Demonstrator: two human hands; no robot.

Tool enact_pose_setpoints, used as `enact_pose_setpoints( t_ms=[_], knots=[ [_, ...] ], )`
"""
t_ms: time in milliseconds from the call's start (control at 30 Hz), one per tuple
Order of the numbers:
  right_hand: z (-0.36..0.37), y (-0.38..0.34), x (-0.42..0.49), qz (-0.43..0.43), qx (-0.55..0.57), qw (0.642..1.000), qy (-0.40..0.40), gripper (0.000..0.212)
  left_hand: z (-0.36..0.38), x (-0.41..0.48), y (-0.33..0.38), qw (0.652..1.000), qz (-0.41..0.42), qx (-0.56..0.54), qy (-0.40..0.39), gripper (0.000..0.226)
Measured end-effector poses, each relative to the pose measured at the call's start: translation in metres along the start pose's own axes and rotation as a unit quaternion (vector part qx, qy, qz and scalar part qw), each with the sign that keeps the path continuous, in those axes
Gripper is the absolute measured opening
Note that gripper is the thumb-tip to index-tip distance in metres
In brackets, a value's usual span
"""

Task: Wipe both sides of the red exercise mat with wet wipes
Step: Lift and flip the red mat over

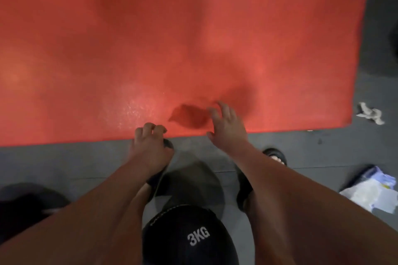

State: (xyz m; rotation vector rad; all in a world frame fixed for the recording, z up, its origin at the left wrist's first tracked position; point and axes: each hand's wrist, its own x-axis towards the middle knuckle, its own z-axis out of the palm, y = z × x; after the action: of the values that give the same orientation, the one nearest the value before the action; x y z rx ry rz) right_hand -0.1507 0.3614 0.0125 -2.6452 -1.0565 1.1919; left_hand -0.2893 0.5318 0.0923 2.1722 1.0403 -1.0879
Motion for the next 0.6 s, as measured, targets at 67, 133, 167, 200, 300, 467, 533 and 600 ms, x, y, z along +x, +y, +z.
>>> enact_pose_setpoints(
  t_ms=[67, 133, 167, 200, 300, 467, 533, 600],
  knots=[
    [0.034, 0.004, 0.015, -0.041, -0.067, 0.997, -0.016, 0.103, 0.023, 0.012, -0.014, 0.999, -0.026, -0.022, 0.022, 0.053],
    [0.054, 0.006, 0.025, -0.051, -0.134, 0.989, -0.036, 0.117, 0.040, 0.017, -0.024, 0.997, -0.037, -0.041, 0.046, 0.054],
    [0.057, 0.006, 0.030, -0.048, -0.161, 0.985, -0.033, 0.116, 0.046, 0.018, -0.028, 0.998, -0.032, -0.041, 0.045, 0.055],
    [0.058, 0.006, 0.032, -0.048, -0.185, 0.981, -0.023, 0.110, 0.051, 0.018, -0.032, 0.998, -0.025, -0.037, 0.036, 0.056],
    [0.047, -0.001, 0.031, -0.056, -0.226, 0.973, 0.002, 0.090, 0.052, 0.014, -0.038, 0.999, -0.008, -0.037, 0.026, 0.060],
    [0.001, -0.052, -0.009, -0.039, -0.210, 0.977, 0.020, 0.081, 0.001, -0.011, -0.037, 0.997, 0.020, -0.049, 0.059, 0.070],
    [-0.037, -0.072, -0.024, -0.039, -0.198, 0.979, 0.039, 0.076, -0.034, -0.025, -0.038, 0.997, 0.035, -0.026, 0.058, 0.077],
    [-0.080, -0.089, -0.036, -0.064, -0.187, 0.977, 0.073, 0.067, -0.074, -0.039, -0.041, 0.997, 0.043, 0.012, 0.056, 0.086]
  ],
)
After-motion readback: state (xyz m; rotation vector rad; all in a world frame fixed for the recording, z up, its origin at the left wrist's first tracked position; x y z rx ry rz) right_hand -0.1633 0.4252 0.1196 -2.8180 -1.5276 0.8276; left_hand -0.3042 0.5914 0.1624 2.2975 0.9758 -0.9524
